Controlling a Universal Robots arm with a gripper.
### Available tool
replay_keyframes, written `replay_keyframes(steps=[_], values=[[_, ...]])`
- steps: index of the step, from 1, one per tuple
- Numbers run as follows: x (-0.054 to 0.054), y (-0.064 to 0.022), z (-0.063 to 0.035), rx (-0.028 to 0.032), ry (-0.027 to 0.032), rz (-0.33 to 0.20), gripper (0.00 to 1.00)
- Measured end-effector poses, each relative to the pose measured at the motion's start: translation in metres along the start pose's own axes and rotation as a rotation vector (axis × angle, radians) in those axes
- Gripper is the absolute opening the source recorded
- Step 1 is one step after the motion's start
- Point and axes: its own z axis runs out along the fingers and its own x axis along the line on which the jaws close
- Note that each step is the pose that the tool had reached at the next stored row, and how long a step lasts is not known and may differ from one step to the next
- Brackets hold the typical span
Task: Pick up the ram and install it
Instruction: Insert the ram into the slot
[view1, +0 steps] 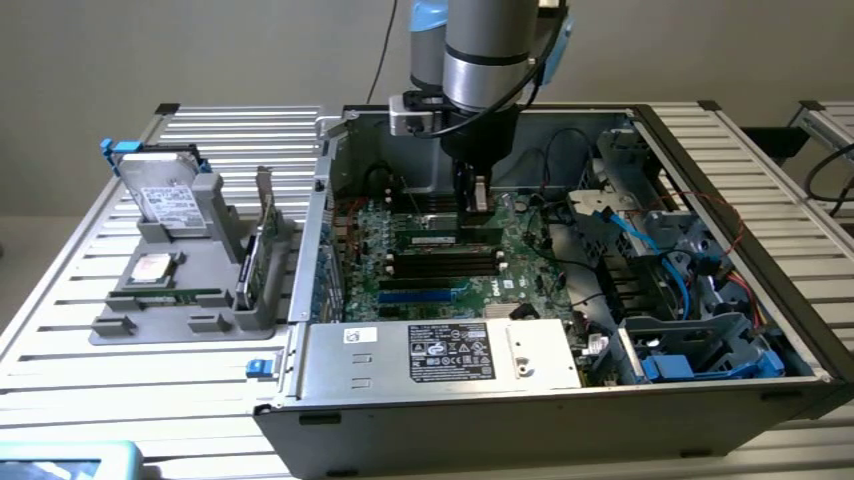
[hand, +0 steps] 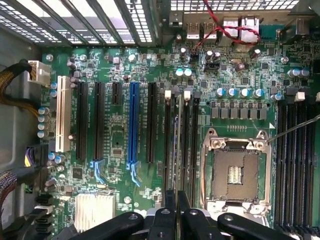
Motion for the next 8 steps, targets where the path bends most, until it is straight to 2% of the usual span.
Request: replay_keyframes(steps=[8], values=[[-0.0006, 0.0000, 0.0093, -0.0001, 0.0044, 0.000, 0.13]])
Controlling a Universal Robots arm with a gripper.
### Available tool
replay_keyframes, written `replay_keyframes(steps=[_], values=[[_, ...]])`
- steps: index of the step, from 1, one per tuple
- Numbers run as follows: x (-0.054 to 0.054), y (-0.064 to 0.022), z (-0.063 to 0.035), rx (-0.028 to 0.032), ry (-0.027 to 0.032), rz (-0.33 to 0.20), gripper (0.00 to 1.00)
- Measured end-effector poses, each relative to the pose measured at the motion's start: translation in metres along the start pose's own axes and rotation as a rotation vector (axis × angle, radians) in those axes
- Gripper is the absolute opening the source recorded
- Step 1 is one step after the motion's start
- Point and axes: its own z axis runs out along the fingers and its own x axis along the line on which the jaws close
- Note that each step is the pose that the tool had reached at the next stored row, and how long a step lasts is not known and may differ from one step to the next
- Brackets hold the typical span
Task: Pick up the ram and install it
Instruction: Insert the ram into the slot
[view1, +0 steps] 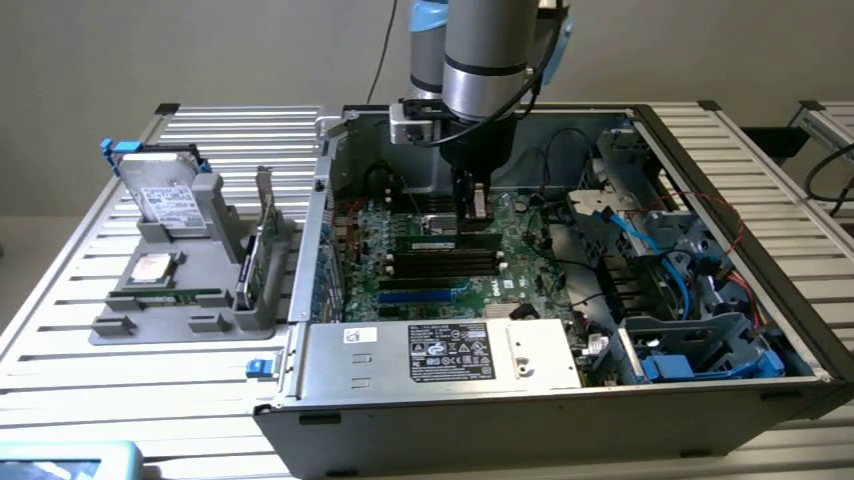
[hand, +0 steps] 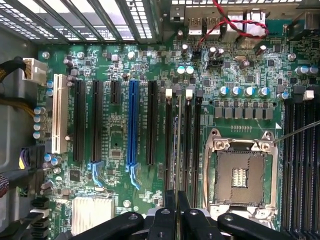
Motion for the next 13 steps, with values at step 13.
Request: replay_keyframes(steps=[13], values=[[-0.0006, -0.0001, 0.0096, -0.0002, 0.0198, 0.000, 0.13]])
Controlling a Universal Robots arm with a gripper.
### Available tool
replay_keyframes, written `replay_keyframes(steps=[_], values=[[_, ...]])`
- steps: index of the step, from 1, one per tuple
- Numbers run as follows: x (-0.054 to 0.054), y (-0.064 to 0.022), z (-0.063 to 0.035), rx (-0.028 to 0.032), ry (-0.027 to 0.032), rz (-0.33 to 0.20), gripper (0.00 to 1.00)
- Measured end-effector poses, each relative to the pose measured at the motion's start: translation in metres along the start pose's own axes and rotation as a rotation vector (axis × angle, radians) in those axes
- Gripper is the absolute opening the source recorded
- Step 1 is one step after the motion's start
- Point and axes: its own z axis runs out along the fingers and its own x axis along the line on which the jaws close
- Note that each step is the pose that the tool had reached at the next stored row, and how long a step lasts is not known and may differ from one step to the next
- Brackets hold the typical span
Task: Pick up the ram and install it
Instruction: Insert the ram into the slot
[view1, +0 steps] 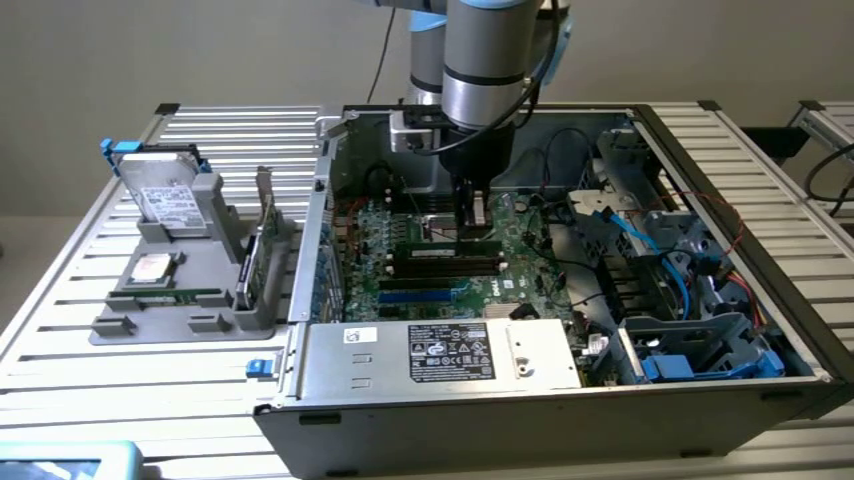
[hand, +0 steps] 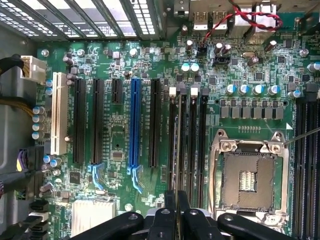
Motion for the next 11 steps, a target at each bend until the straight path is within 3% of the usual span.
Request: replay_keyframes(steps=[4, 11], values=[[-0.0002, 0.0000, 0.0021, 0.0001, 0.0047, 0.000, 0.13], [-0.0002, 0.0000, 0.0036, 0.0001, 0.0075, 0.000, 0.13]])
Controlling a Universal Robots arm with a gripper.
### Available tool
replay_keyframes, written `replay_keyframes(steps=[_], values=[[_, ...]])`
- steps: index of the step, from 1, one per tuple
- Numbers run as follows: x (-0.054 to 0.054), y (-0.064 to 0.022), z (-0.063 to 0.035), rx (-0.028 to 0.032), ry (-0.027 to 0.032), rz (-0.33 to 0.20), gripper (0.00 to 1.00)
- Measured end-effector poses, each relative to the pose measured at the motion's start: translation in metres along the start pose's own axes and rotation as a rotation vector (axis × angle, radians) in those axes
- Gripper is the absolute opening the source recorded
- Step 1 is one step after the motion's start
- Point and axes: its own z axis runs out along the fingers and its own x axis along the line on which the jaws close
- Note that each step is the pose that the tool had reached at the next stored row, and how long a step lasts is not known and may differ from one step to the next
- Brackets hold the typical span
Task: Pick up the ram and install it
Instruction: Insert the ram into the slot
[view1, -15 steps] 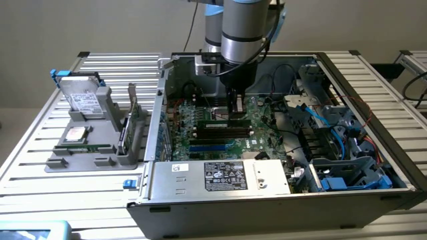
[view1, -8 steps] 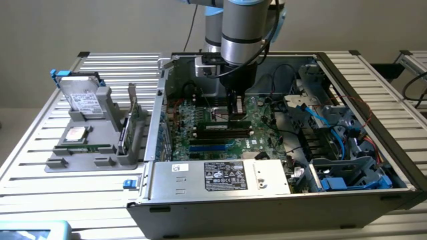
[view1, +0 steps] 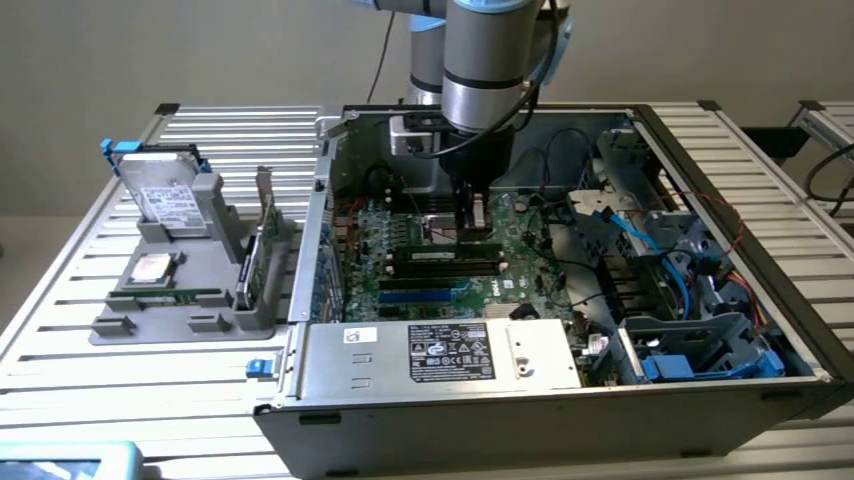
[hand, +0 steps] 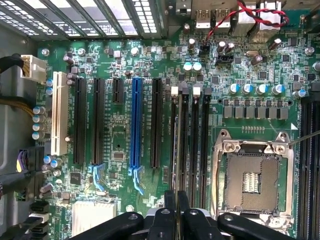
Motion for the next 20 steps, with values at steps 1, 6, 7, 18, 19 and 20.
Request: replay_keyframes(steps=[1, 6, 7, 18, 19, 20], values=[[0.0000, 0.0000, 0.0002, 0.0001, 0.0005, 0.000, 0.13], [-0.0001, 0.0000, 0.0020, 0.0007, 0.0041, 0.000, 0.13], [0.0000, 0.0000, 0.0021, 0.0008, 0.0045, 0.000, 0.13], [-0.0003, 0.0000, 0.0053, 0.0019, 0.0090, 0.000, 0.13], [-0.0003, 0.0000, 0.0054, 0.0022, 0.0093, 0.000, 0.13], [-0.0003, 0.0000, 0.0055, 0.0023, 0.0092, 0.000, 0.13]])
